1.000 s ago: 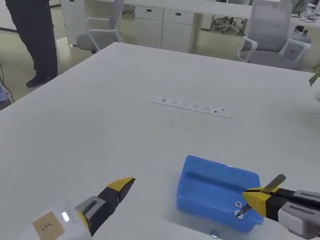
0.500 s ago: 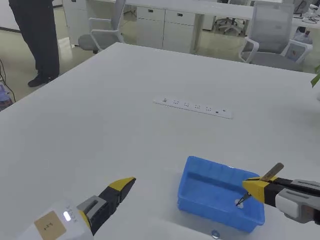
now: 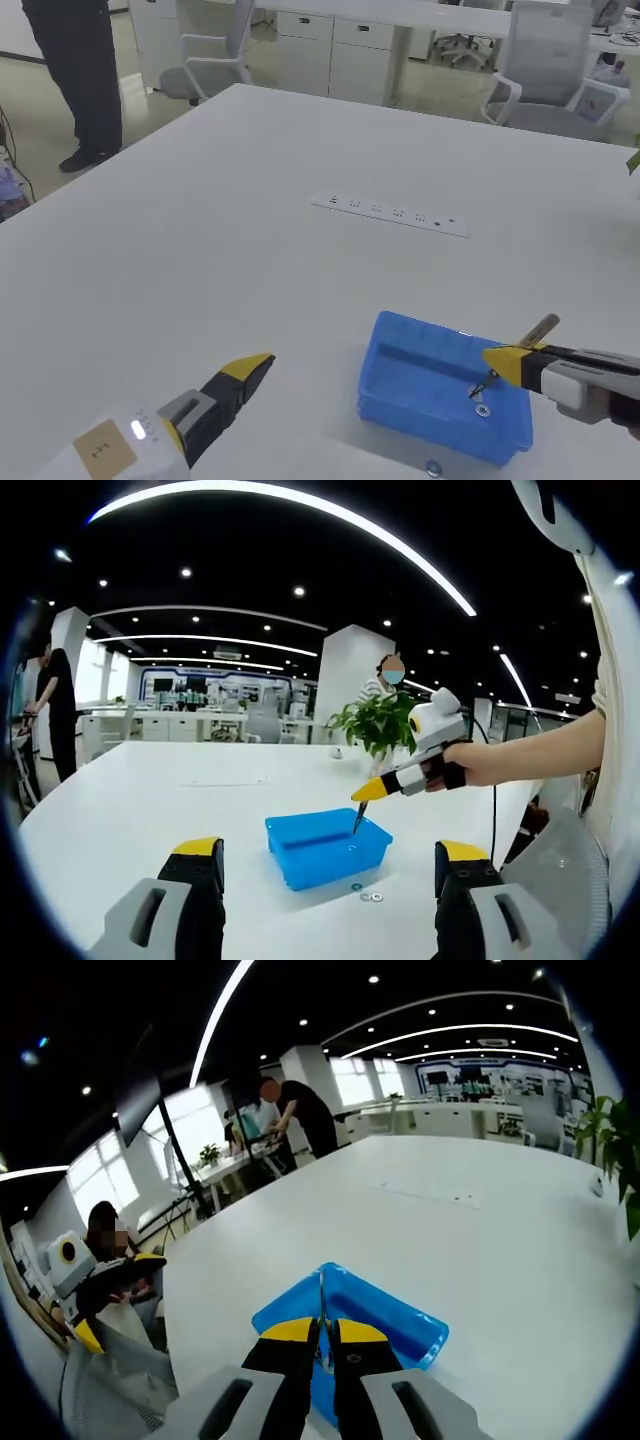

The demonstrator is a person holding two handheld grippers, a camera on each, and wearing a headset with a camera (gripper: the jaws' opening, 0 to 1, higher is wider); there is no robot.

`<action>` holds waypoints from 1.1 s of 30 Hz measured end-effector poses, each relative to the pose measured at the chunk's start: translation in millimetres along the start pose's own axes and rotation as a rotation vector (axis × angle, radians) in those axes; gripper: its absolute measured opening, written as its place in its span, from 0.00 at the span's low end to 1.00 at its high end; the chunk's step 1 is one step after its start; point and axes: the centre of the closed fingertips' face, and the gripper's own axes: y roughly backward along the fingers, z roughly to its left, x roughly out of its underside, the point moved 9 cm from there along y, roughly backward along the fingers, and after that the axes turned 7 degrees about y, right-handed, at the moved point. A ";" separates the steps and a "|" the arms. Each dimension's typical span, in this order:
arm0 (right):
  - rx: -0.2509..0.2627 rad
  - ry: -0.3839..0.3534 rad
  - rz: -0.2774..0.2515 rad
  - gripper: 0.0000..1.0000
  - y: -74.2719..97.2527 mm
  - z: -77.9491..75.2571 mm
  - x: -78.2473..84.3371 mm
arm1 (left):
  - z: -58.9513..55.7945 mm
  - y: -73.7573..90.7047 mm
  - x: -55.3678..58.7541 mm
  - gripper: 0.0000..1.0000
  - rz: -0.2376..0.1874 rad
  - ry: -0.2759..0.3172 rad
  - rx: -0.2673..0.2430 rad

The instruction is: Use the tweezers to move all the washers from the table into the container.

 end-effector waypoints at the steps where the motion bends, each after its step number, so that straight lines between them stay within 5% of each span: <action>1: -0.001 -0.001 0.003 0.03 -1.2 -0.4 0.2 | -0.1 0.1 -0.1 0.89 -0.001 -0.001 0.000; 33: 0.022 -0.043 0.121 0.03 -34.6 -27.1 16.0 | 1.8 -1.1 0.0 0.88 0.002 -0.001 -0.001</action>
